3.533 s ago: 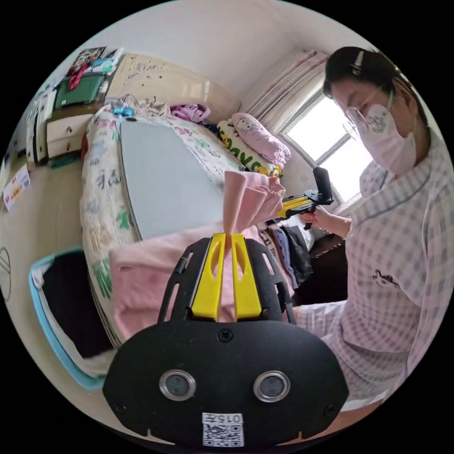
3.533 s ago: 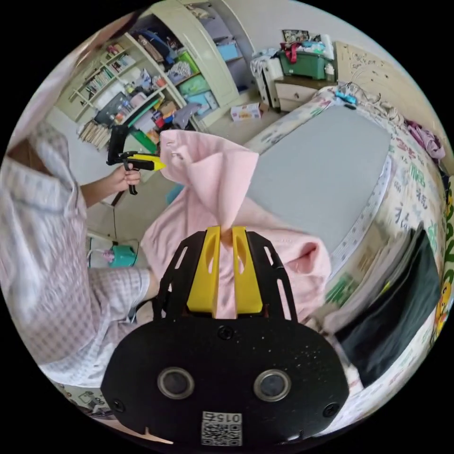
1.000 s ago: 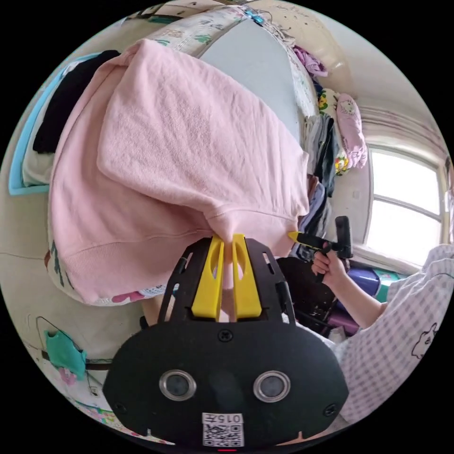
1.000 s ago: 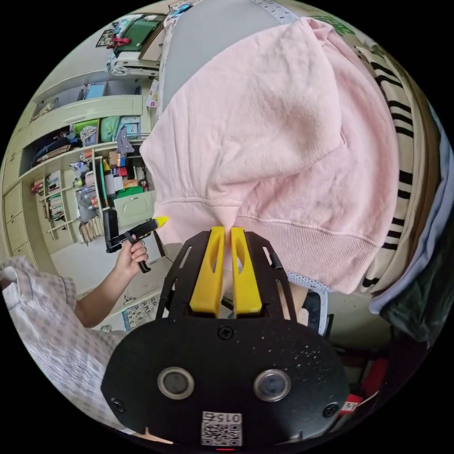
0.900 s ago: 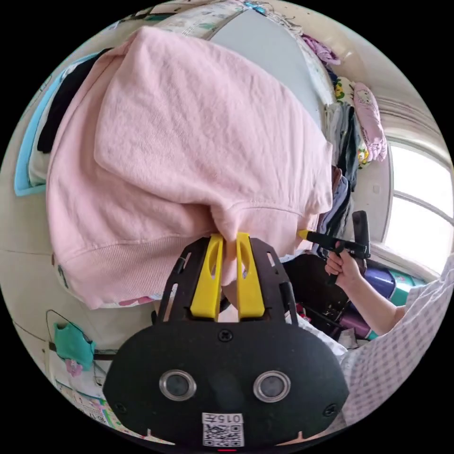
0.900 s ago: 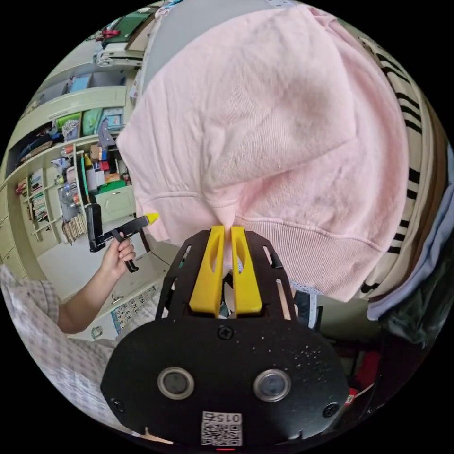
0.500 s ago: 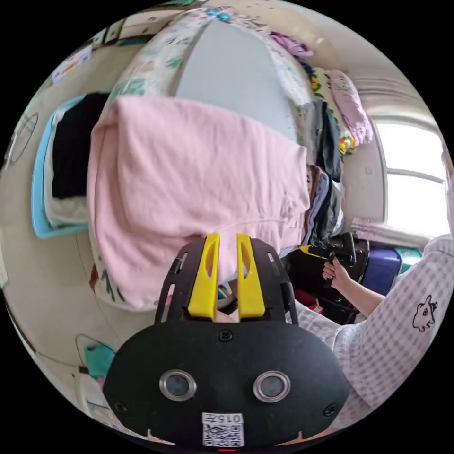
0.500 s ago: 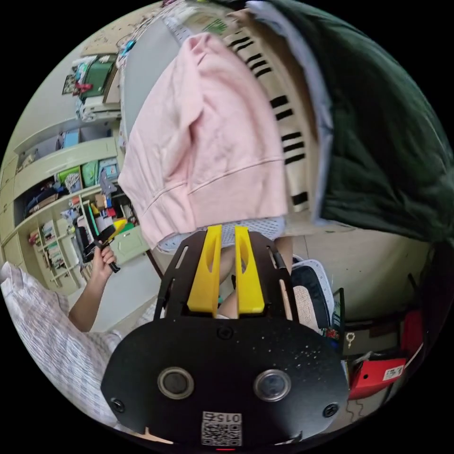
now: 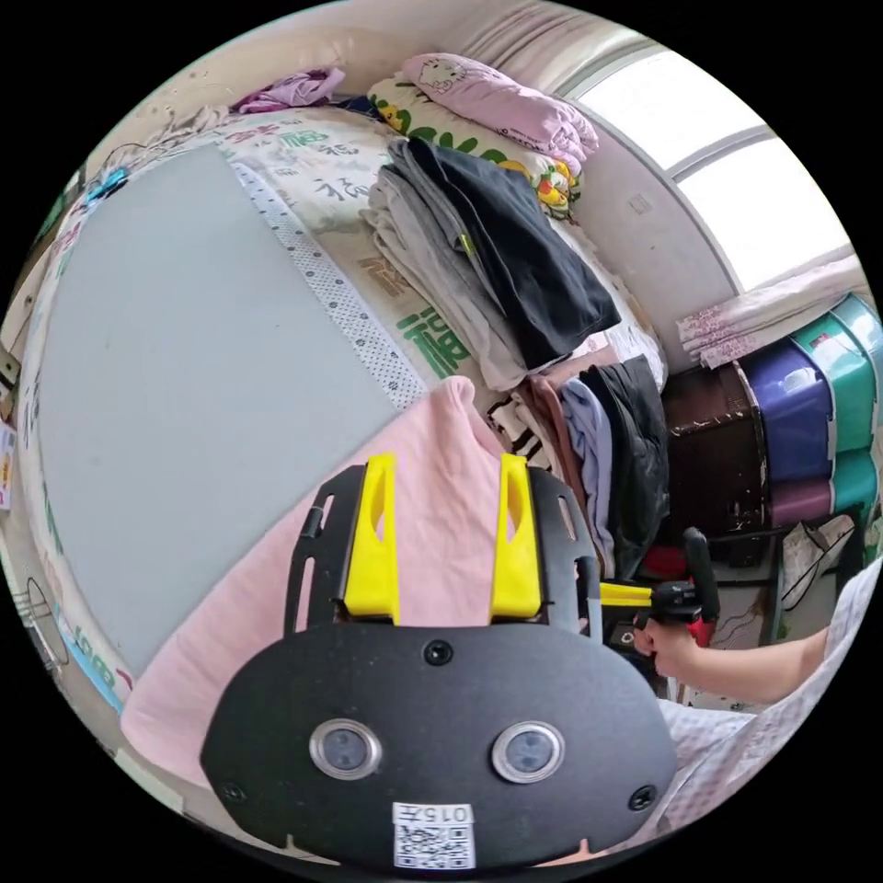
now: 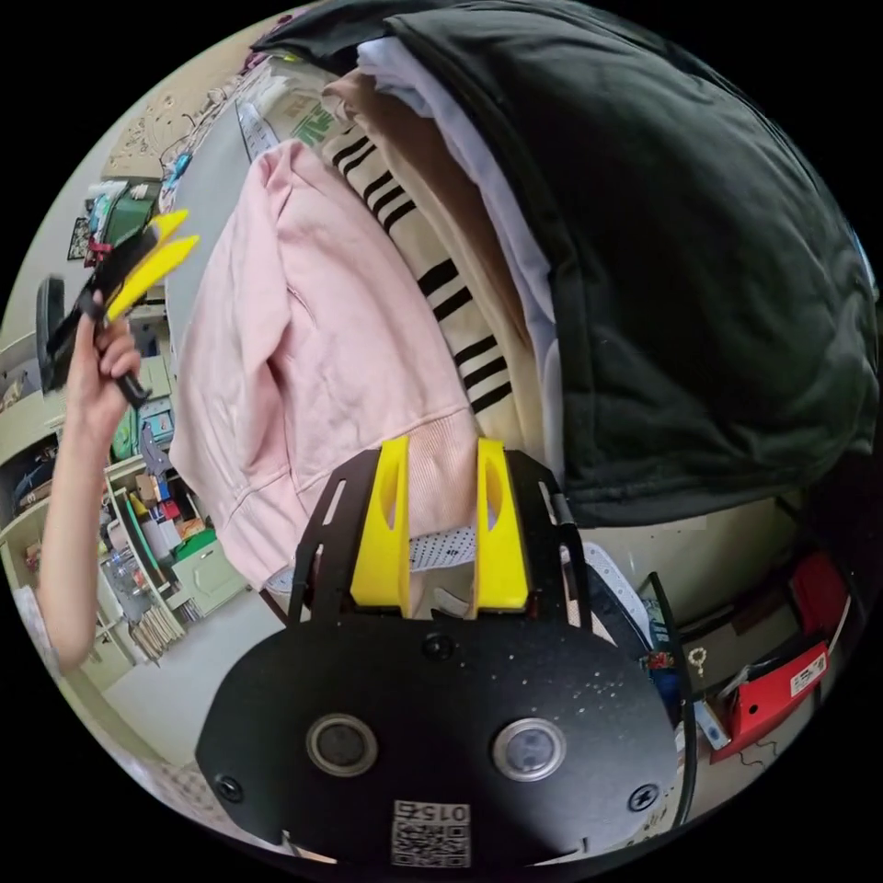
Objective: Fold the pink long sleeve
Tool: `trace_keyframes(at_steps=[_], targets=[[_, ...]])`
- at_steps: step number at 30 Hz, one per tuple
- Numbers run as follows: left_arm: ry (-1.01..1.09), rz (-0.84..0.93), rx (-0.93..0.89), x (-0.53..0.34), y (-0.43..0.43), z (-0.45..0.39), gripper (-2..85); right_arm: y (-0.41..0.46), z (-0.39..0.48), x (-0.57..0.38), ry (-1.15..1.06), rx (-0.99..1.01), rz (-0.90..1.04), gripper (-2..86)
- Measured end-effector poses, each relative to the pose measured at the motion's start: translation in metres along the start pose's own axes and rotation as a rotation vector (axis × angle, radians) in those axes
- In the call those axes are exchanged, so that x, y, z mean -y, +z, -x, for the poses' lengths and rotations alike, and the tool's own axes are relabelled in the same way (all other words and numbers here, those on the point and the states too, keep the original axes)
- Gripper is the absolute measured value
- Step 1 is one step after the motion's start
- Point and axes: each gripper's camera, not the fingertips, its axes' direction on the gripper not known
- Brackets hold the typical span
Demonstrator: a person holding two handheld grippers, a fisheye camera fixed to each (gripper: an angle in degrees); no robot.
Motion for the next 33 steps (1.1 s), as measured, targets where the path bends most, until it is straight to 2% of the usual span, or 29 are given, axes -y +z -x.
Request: trace_keyframes(at_steps=[5, 12, 15, 20, 25, 29, 33], targets=[[0.093, 0.141, 0.129, 0.049, 0.042, -0.036, 14.5, 0.010, -0.004, 0.002, -0.043, 0.006, 0.028, 11.2], [0.214, 0.111, 0.336, 0.064, 0.055, -0.086, 13.1, 0.024, -0.005, 0.001, -0.028, -0.022, 0.051, 11.4], [0.235, 0.165, 0.397, 0.076, 0.061, -0.101, 13.0, 0.028, -0.007, -0.001, -0.036, -0.018, 0.056, 11.3], [0.196, 0.227, 0.368, 0.096, 0.059, -0.105, 12.0, 0.032, -0.007, -0.008, -0.052, -0.031, 0.045, 10.8], [0.214, 0.244, 0.332, 0.102, 0.049, -0.099, 6.9, 0.028, -0.016, -0.014, -0.086, 0.025, 0.063, 5.7], [0.167, 0.223, 0.265, 0.101, 0.035, -0.086, 3.3, 0.026, -0.024, -0.022, -0.082, 0.081, 0.065, 4.1], [0.090, 0.196, 0.202, 0.102, 0.017, -0.071, 2.3, 0.015, -0.016, -0.035, -0.114, 0.038, 0.022, 3.0]])
